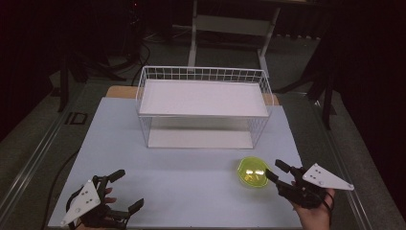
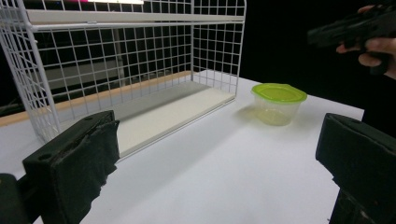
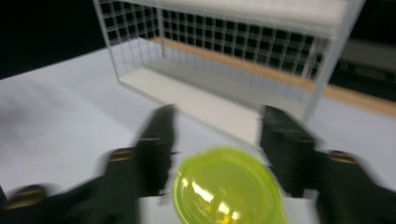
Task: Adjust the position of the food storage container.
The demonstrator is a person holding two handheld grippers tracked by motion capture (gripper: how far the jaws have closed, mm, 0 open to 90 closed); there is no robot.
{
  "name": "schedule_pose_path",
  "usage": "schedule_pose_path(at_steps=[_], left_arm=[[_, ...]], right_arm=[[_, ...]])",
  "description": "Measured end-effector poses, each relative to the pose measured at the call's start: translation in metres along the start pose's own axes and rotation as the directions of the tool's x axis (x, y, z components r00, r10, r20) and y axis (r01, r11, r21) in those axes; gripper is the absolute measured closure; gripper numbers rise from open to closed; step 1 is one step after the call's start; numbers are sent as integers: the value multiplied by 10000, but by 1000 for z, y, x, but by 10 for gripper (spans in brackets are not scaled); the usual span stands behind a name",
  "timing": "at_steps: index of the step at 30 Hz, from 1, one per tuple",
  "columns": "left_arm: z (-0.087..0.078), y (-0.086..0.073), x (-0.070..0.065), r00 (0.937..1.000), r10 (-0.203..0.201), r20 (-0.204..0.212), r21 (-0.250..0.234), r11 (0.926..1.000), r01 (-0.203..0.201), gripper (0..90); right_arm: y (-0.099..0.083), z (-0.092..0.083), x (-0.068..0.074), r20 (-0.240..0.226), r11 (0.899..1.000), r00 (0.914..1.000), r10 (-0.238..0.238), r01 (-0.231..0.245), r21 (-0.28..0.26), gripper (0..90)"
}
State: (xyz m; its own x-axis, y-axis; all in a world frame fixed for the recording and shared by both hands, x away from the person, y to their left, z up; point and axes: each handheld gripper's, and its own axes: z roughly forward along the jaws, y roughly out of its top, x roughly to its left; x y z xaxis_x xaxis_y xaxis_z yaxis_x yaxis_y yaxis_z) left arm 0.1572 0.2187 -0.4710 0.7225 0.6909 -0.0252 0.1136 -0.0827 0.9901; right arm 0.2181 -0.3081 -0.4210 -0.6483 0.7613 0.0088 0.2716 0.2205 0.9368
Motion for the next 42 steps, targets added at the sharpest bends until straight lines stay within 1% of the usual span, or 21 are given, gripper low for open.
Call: schedule_pose_path(at_steps=[1,2,3,4,5,8,9,10,11,12,13,15,16,17,21,28,30,32,33,37,42], left_arm=[[0,0,0,10000,11,7,-8,10000,-11,2],[0,0,0,10000,15,25,-2,10000,-15,2],[0,0,-1,10000,63,-13,11,10000,-63,2],[0,0,-1,10000,63,-13,11,10000,-63,2],[0,1,-1,9999,136,1,29,9999,-136,2],[0,1,-2,9999,169,-12,36,9999,-169,2],[1,1,-2,9998,204,-20,57,9998,-203,2],[1,1,-2,9998,201,-10,49,9998,-201,2],[1,1,-2,9998,193,-9,43,9998,-193,2],[1,1,-2,9998,193,-9,43,9998,-193,2],[1,1,-3,9998,201,13,30,9998,-201,2],[1,2,-3,9997,229,12,49,9997,-229,2],[1,2,-3,9997,229,12,49,9997,-229,2],[1,2,-3,9996,292,28,50,9996,-292,2],[1,2,-3,9997,247,18,19,9997,-247,2],[1,2,-3,9997,236,16,31,9997,-236,2],[1,2,-3,9997,257,26,50,9997,-257,2],[1,2,-4,9996,281,15,50,9996,-281,2],[1,2,-4,9996,281,11,48,9996,-281,2],[0,2,-3,9997,250,-20,51,9997,-250,2],[0,2,-3,9996,285,3,54,9996,-285,1]], right_arm=[[-7,4,-9,283,9984,9996,-65,49,561,668],[-7,4,-9,283,9984,9996,-65,49,561,668],[-14,6,-17,578,9961,9983,-17,-34,880,766],[-14,6,-17,578,9961,9983,-17,-34,880,766],[-22,7,-24,872,9935,9962,48,-146,1128,895],[-30,7,-31,1103,9904,9937,194,-342,1336,900],[-39,8,-37,1433,9877,9894,239,-455,1493,900],[-39,8,-37,1433,9877,9894,239,-455,1493,900],[-49,12,-43,1577,9787,9866,429,-732,1918,900],[-49,12,-43,1577,9787,9866,429,-732,1918,900],[-58,19,-49,1697,9674,9840,538,-935,2353,900],[-62,22,-51,1746,9631,9822,697,-1119,2449,900],[-62,22,-51,1746,9631,9822,697,-1119,2449,900],[-71,31,-51,1668,9500,9805,1041,-1477,2753,900],[-78,44,-49,1470,9331,9796,1374,-1778,3127,900],[-78,68,-42,1033,9188,9868,1247,-1542,3633,900],[-77,77,-41,936,9115,9843,1494,-1738,3728,900],[-75,84,-40,938,9125,9845,1483,-1727,3708,900],[-74,89,-39,925,9094,9826,1610,-1841,3729,900],[-69,102,-36,881,9112,9848,1498,-1721,3742,900],[-66,116,-21,425,9062,9872,1537,-1579,3922,900]])
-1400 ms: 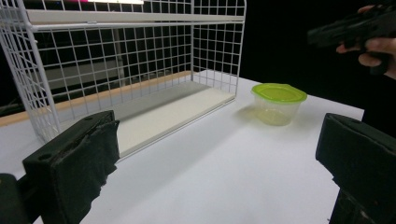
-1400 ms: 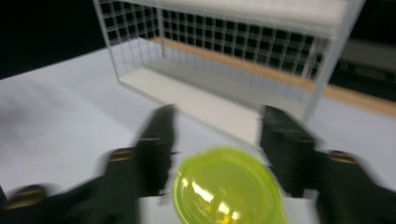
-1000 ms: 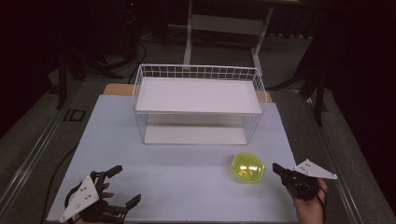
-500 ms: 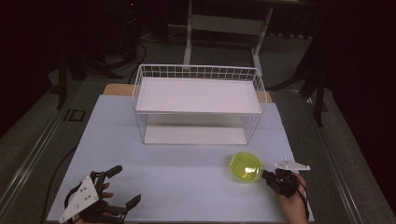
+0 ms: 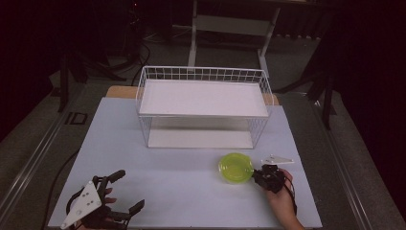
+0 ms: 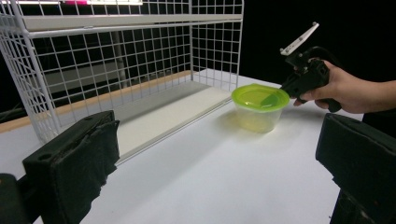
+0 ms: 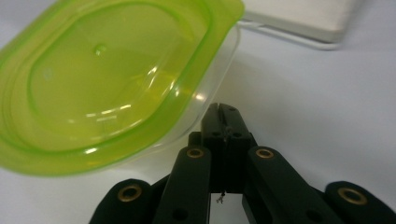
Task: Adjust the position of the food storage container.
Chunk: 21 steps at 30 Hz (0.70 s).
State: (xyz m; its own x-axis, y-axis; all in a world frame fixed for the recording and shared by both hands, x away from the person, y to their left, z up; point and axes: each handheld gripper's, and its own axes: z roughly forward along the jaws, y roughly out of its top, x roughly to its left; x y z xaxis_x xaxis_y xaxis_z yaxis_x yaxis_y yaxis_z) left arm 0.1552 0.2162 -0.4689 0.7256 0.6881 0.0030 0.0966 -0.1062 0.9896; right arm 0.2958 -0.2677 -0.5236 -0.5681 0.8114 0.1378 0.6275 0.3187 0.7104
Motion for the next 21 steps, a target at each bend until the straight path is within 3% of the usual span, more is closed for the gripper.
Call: schedule_pose_path(at_steps=[5,15,18,19,21], left_arm=[[1,0,0,10000,-22,16,33,10000,22,2],[0,0,0,10000,-17,15,60,10000,17,2],[0,-1,0,10000,-35,15,34,10000,34,2],[0,0,0,10000,-23,12,42,10000,22,2],[0,0,0,10000,18,15,27,10000,-18,2]], right_arm=[[4,9,16,-597,10000,9982,4,-1,45,900],[11,28,37,-998,9992,9946,-267,295,271,900],[11,28,36,-1098,9996,9939,-32,62,274,900],[11,26,34,-819,9994,9964,-218,238,233,900],[12,22,29,-822,9998,9966,-38,53,173,900]])
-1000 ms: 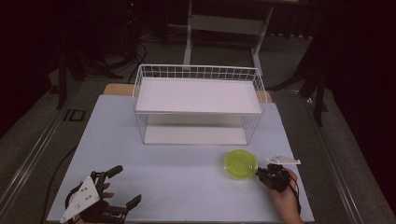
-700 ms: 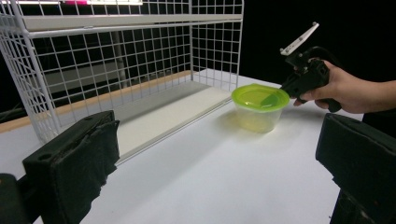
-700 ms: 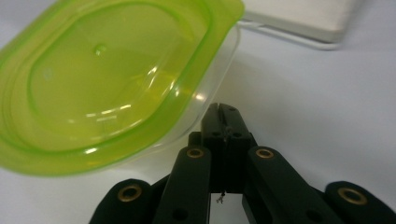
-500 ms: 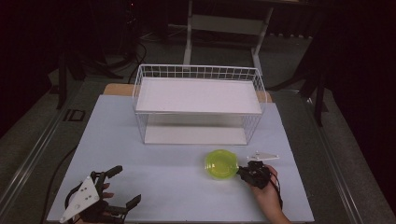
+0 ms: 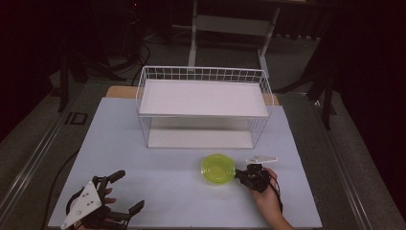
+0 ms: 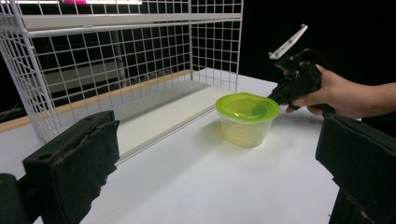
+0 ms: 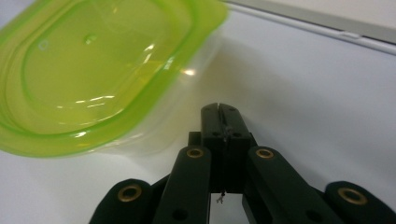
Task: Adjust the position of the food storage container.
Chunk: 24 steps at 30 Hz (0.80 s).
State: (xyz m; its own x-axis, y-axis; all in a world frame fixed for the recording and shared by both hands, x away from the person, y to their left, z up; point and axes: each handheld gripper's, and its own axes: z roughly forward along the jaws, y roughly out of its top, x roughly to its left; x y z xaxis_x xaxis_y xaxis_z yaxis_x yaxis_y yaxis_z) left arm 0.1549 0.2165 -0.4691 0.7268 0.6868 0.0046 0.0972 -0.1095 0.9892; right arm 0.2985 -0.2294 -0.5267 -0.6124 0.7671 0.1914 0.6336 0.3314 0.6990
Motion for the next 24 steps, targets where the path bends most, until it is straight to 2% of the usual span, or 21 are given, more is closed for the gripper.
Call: schedule_pose_path(at_steps=[5,16,24], left_arm=[[1,0,0,10000,-2,14,25,10000,2,2],[1,0,0,10000,-39,35,35,10000,39,2],[0,0,0,10000,-44,31,32,10000,44,2]], right_arm=[[2,-2,1,-99,9997,9997,-229,230,48,900],[8,14,23,-738,9985,9965,-402,428,336,900],[12,26,36,-987,9971,9935,-561,609,458,900]])
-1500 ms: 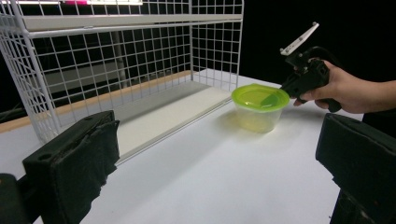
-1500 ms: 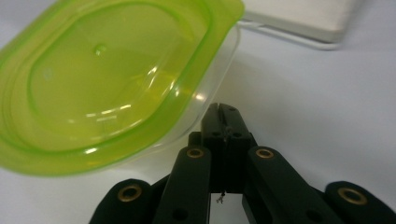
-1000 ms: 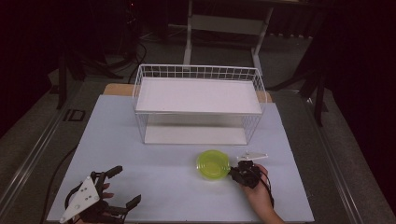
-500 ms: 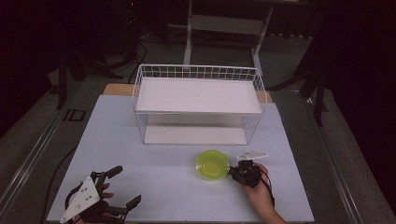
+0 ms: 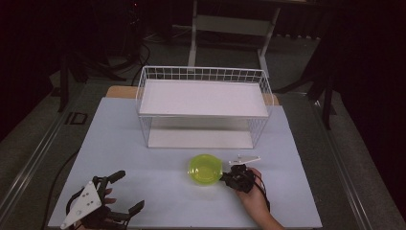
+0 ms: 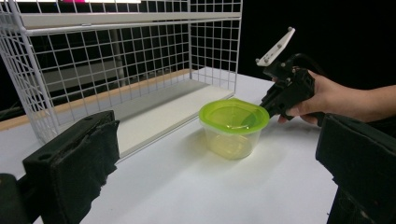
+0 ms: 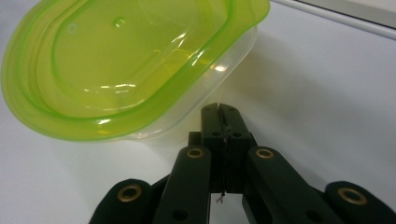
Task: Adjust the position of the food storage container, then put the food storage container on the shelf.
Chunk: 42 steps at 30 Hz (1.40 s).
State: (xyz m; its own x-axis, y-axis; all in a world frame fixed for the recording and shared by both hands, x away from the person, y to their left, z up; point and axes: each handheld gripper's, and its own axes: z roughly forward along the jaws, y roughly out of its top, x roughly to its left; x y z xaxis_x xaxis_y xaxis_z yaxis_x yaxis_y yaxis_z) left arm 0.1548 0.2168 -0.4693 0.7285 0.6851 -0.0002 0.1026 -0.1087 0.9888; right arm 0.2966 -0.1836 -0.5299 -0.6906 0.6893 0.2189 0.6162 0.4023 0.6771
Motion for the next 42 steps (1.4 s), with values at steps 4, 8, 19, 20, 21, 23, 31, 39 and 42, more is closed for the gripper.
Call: schedule_pose_path(at_steps=[4,8,19,20,21,23,31,39,42], left_arm=[[0,0,0,10000,9,11,-3,10000,-9,2],[1,0,-1,10000,89,16,61,9999,-89,2],[5,-1,-2,9997,116,203,273,9996,-122,2],[6,0,-3,9996,160,236,276,9995,-167,2],[6,0,-4,9994,182,281,275,9994,-190,2],[7,1,-6,9992,186,367,301,9994,-197,2],[13,8,-14,9936,263,1096,294,9991,-297,2],[19,20,-16,9815,269,1897,367,9987,-345,1],[23,27,-14,9757,346,2164,411,9982,-445,2]], right_arm=[[1,3,5,-142,9999,9998,-110,110,44,900],[3,1,4,30,9997,9997,-224,224,-45,898],[6,-40,-6,908,9893,9911,-969,1060,-1008,439],[6,-45,-6,827,9873,9915,-1008,1099,-1149,356],[5,-51,-6,685,9853,9920,-1061,1142,-1274,309],[3,-62,-4,500,9796,9915,-1203,1267,-1559,206],[-8,-89,10,96,9670,9908,-1350,1338,-2170,167],[-11,-104,32,12,9428,9702,-2425,2359,-2356,218],[-5,-110,39,44,9356,9665,-2565,2495,-2500,214]])
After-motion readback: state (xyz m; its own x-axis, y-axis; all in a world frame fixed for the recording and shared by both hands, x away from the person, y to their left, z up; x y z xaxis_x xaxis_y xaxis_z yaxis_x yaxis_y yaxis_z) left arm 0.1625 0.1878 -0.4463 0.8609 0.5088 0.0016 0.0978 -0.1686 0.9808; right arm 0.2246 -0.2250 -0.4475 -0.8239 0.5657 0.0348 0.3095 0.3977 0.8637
